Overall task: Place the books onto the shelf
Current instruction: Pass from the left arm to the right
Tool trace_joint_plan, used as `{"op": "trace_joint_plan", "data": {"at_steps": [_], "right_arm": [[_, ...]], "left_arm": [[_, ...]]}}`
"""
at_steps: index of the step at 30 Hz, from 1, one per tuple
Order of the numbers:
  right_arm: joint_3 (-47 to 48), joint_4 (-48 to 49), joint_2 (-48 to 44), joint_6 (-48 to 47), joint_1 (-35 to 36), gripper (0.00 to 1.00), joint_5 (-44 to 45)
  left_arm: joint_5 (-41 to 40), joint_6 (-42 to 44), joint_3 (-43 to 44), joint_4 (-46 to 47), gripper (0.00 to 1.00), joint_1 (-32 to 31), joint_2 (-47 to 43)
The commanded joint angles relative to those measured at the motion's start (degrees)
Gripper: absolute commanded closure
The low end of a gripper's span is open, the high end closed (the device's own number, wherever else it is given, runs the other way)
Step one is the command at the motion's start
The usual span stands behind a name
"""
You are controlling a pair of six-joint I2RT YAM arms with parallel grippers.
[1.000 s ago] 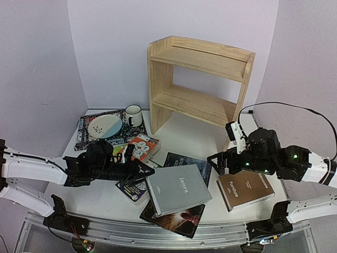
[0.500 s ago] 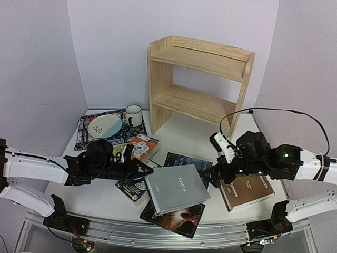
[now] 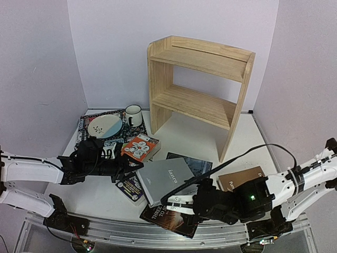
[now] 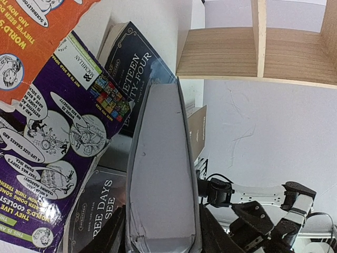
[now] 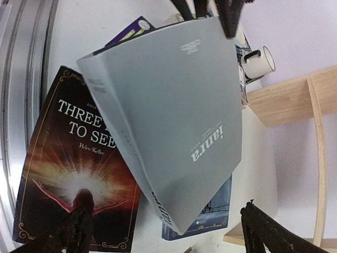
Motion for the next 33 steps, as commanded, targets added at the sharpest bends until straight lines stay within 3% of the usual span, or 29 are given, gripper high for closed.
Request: {"op": "trace_joint_plan", "data": {"at_steps": [1,9,33], "right_arm": [[1.10,5.95,2.62,-11.17,2.26,0.02,9.17],[0.27,19.46,8.50,-19.42,5.40,0.02,14.97],[-7.26,35.47,10.10,-29.61,4.87,0.02,20.56]], "left_arm": [[1.29,-1.34,-0.66,2.41,0.59,0.34,-2.31],[0.98,-3.36,-0.82,2.50,0.59,0.63,-4.00],[8.56,-6.77,3.72,2.50,0.60,1.50,-3.80]]}}
